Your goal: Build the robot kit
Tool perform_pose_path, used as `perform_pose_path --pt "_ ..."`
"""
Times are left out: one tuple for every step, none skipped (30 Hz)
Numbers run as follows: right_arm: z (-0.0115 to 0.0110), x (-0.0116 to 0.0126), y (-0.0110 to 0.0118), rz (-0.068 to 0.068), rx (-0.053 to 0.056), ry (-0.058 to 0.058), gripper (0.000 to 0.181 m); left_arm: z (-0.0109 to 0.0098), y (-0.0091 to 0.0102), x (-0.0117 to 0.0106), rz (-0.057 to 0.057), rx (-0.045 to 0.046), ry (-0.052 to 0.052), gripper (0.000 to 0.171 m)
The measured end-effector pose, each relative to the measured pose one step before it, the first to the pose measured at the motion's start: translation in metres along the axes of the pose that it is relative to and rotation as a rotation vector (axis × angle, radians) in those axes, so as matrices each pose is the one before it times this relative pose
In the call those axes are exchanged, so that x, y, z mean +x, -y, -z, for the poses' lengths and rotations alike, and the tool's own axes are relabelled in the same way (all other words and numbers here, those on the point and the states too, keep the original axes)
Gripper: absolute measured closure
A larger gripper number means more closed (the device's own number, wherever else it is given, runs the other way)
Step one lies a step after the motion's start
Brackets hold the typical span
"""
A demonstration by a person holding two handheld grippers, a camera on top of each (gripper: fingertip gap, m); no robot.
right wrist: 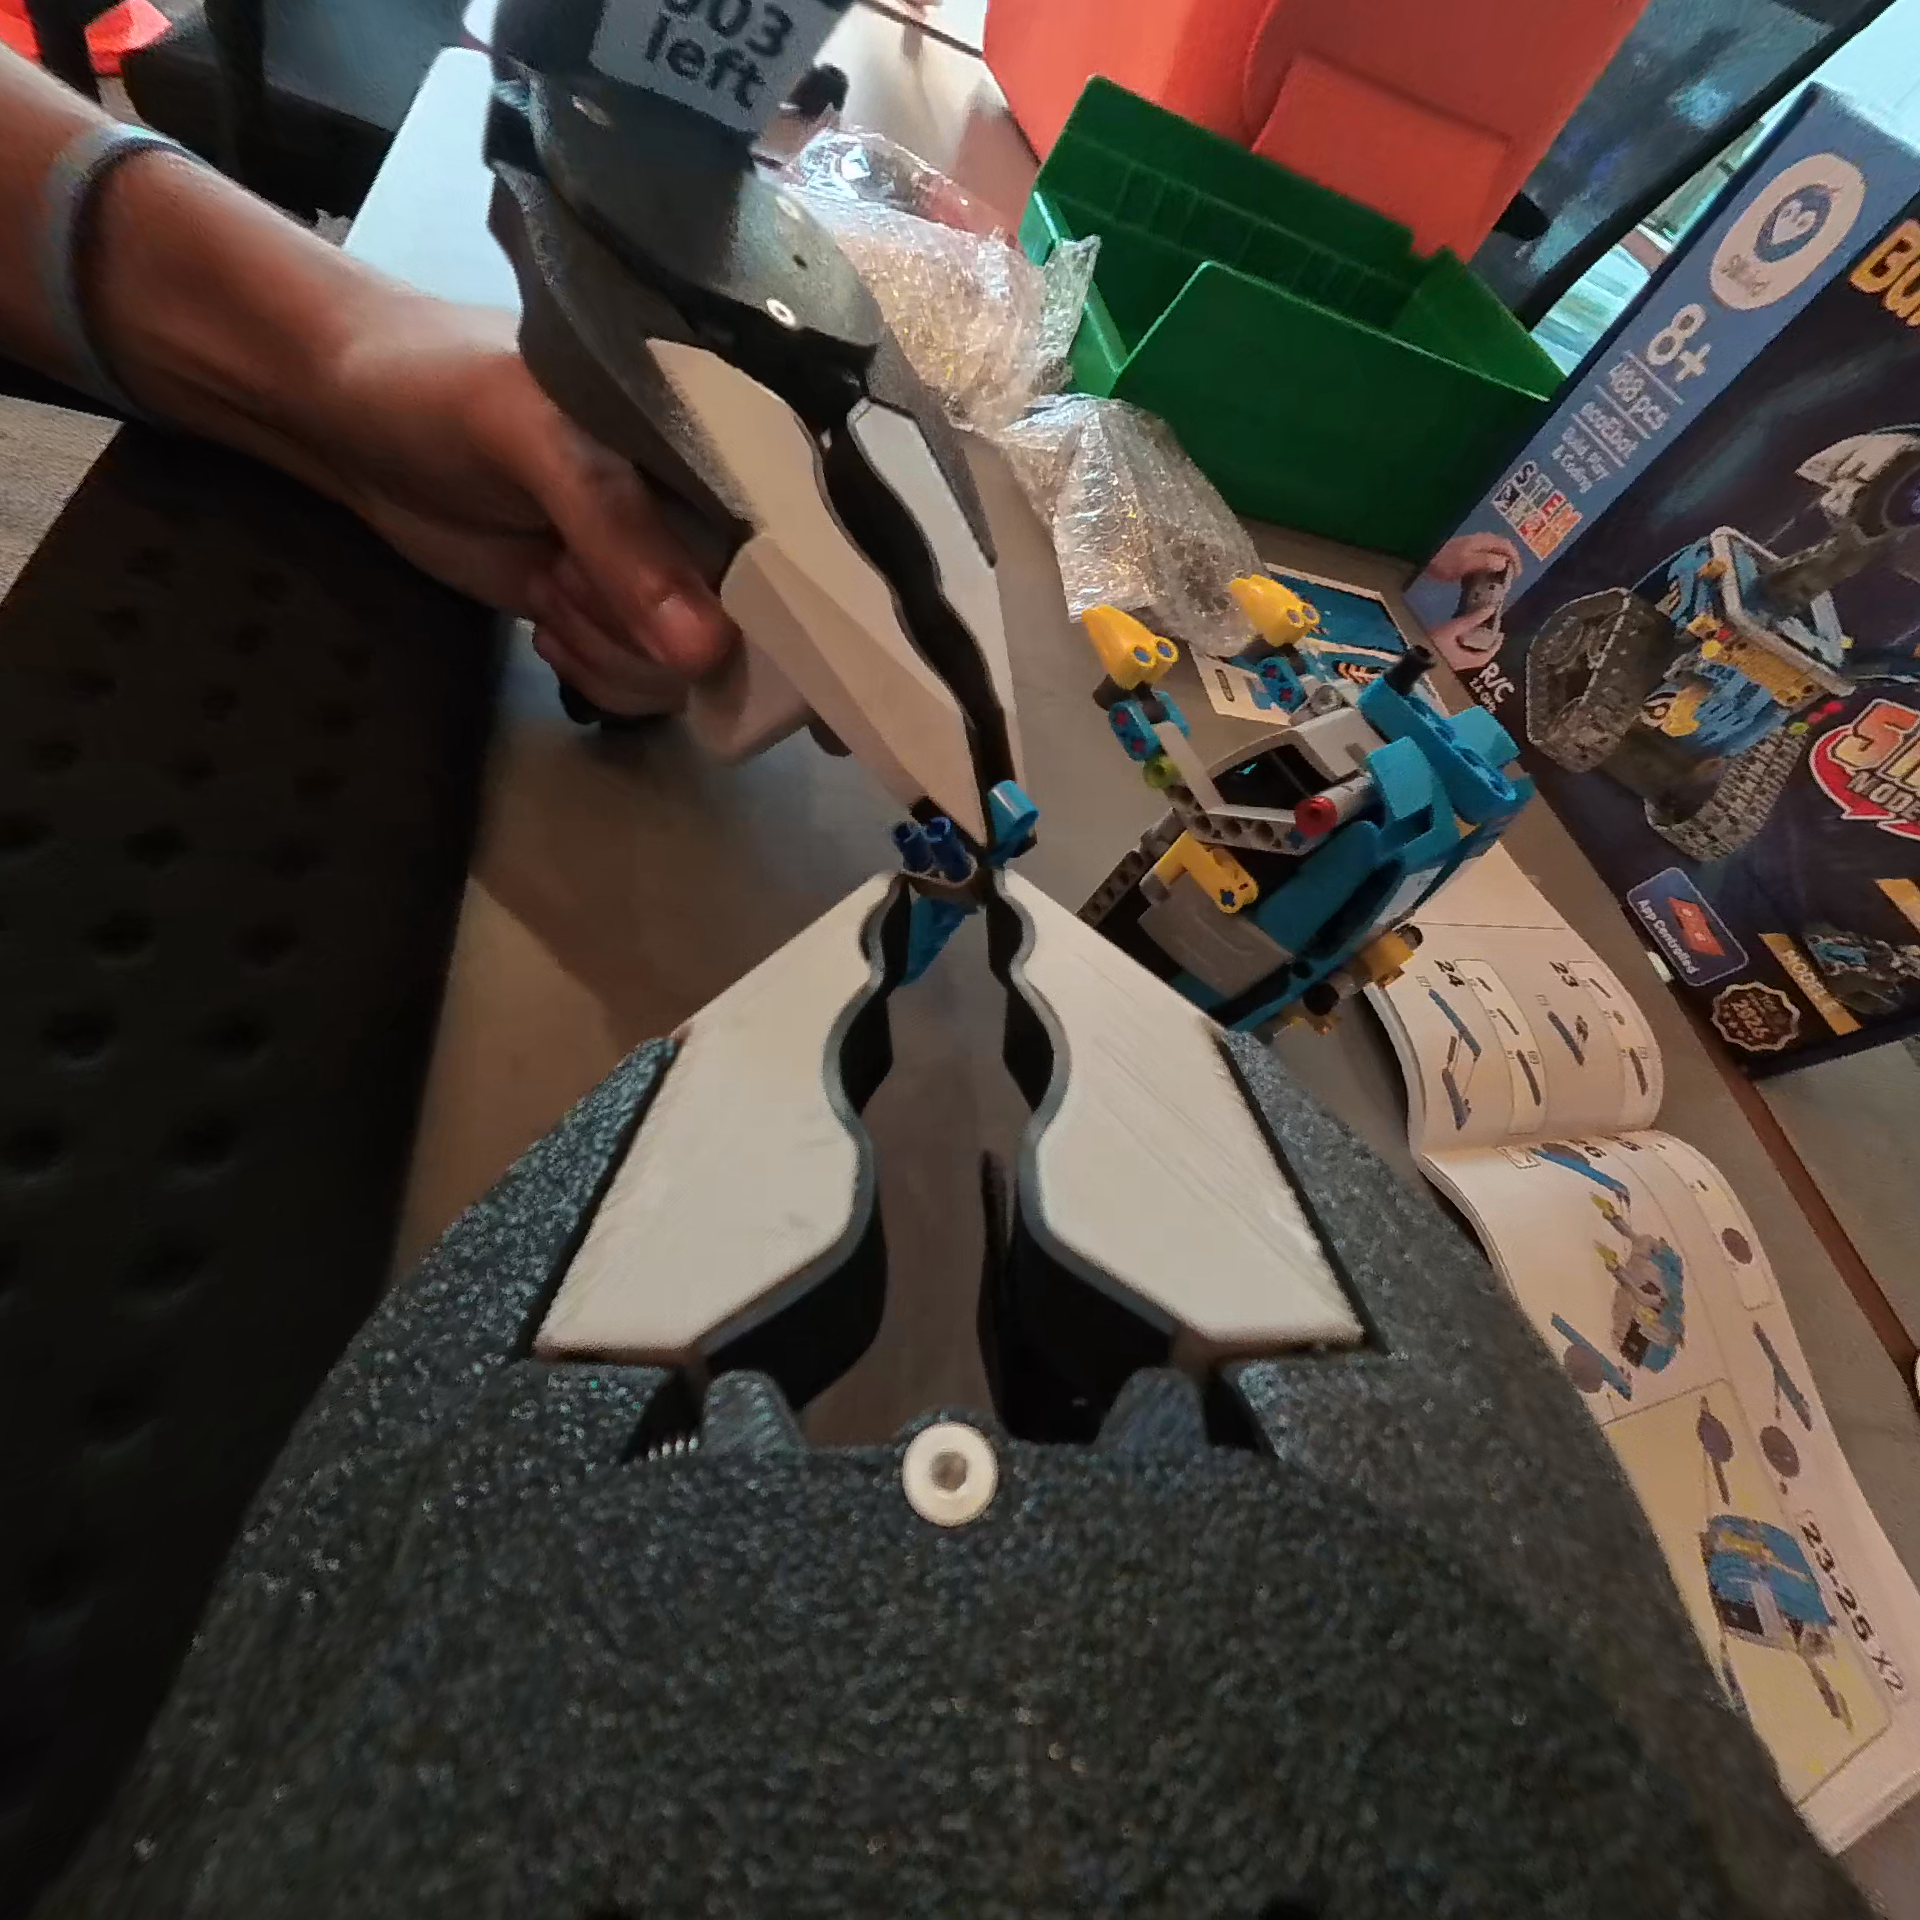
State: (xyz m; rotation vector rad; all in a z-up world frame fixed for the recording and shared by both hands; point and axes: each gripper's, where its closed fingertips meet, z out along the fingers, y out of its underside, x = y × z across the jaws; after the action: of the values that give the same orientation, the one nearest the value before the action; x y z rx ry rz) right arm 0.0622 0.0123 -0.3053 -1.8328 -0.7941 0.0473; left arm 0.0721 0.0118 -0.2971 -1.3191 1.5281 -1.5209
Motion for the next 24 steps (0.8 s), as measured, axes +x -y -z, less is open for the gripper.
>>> perform_pose_path --pt "-0.00172 0.00060 0.00027 -0.0093 -0.0010 -0.0070 0.167 -0.00004 0.00030 -0.00159 -0.0269 -0.00105 0.0258 0.165" --pt "-0.00152 0.00181 0.00024 -0.0085 -0.0003 -0.0150 0.167 0.00027 0.00058 -0.00174 -0.0343 -0.00057 0.0306 0.165" --pt "-0.00097 0.00083 0.00013 -0.0013 0.0018 -0.0078 0.167 0.00034 0.00036 -0.00112 -0.0352 -0.00201 0.0257 0.165" --pt "-0.00039 0.00045 0.00017 0.0033 0.0024 -0.0052 0.167 0.00037 0.00069 -0.00033 -0.0309 -0.00012 0.0199 0.165" --pt "-0.00032 0.00043 0.00027 0.0048 0.0035 -0.0067 0.167 0.00018 0.00053 -0.00024 -0.0232 -0.00082 0.0164 0.165" --pt "-0.00050 0.00027 -0.00028 0.0057 -0.0018 -0.0080 0.167 -0.00023 -0.00052 -0.00058 -0.0197 -0.00660 0.0166 0.165" --pt "-0.00109 0.00020 -0.00169 0.0100 -0.0114 -0.0079 0.167 -0.00053 -0.00153 -0.00102 -0.0228 -0.01176 0.0191 0.165" --pt "-0.00127 0.00013 -0.00222 0.0127 -0.0155 -0.0063 0.168 -0.00070 -0.00164 -0.00116 -0.0261 -0.01387 0.0217 0.165" --pt "-0.00121 0.00008 -0.00203 0.0051 -0.0153 -0.0006 0.168 -0.00016 -0.00058 -0.00155 -0.0292 -0.00985 0.0261 0.165" --pt "-0.00077 0.00176 -0.00091 -0.0189 -0.0079 -0.0011 0.170 0.00052 0.00098 -0.00193 -0.0274 -0.00035 0.0276 0.165" --pt "0.00015 0.00339 0.00003 -0.0459 -0.0006 0.0028 0.170 0.00091 0.00156 -0.00185 -0.0148 0.00584 0.0195 0.165" --pt "0.00082 0.00244 0.00130 -0.0709 0.0095 0.0250 0.170 0.00051 0.00068 -0.00109 0.0024 0.00427 0.0059 0.165" --pt "0.00140 0.00186 0.00210 -0.0978 0.0178 0.0400 0.171 0.00007 -0.00050 -0.00061 0.0154 -0.00021 -0.0055 0.165" --pt "0.00228 0.00225 0.00412 -0.1187 0.0375 0.0441 0.172 -0.00017 -0.00097 0.00014 0.0190 -0.00196 -0.0129 0.165" --pt "0.00309 0.00034 0.00638 -0.1248 0.0524 0.0605 0.174 -0.00024 -0.00025 0.00019 0.0131 0.00115 -0.0099 0.165" --pt "0.00313 0.00062 0.00590 -0.1162 0.0484 0.0548 0.174 0.00008 0.00065 -0.00007 0.0048 0.00409 -0.0032 0.165" --pt "0.00270 0.00149 0.00415 -0.0979 0.0377 0.0433 0.174 0.00019 0.00089 0.00102 0.0047 0.00594 -0.0080 0.165" --pt "0.00169 0.00066 0.00204 -0.0849 0.0247 0.0425 0.174 0.00013 0.00105 0.00203 0.0106 0.00792 -0.0156 0.165" --pt "0.00059 -0.00093 0.00098 -0.0734 0.0198 0.0464 0.174 0.00026 0.00205 0.00215 0.0176 0.01343 -0.0183 0.165" --pt "-0.00019 -0.00268 0.00089 -0.0606 0.0197 0.0472 0.175 0.00053 0.00376 0.00255 0.0243 0.02261 -0.0232 0.165" --pt "-0.00107 -0.00287 0.00061 -0.0460 0.0164 0.0390 0.174 0.00079 0.00459 0.00321 0.0265 0.02744 -0.0293 0.165" --pt "-0.00181 -0.00158 -0.00058 -0.0342 0.0066 0.0265 0.174 0.00078 0.00403 0.00222 0.0247 0.02452 -0.0229 0.165" --pt "-0.00194 -0.00098 -0.00139 -0.0230 0.0005 0.0194 0.174 0.00082 0.00237 -0.00034 0.0220 0.01570 -0.0089 0.165" --pt "-0.00075 -0.00101 0.00141 -0.0206 0.0145 0.0191 0.174 0.00090 0.00133 -0.00114 0.0230 0.01055 -0.0071 0.165"
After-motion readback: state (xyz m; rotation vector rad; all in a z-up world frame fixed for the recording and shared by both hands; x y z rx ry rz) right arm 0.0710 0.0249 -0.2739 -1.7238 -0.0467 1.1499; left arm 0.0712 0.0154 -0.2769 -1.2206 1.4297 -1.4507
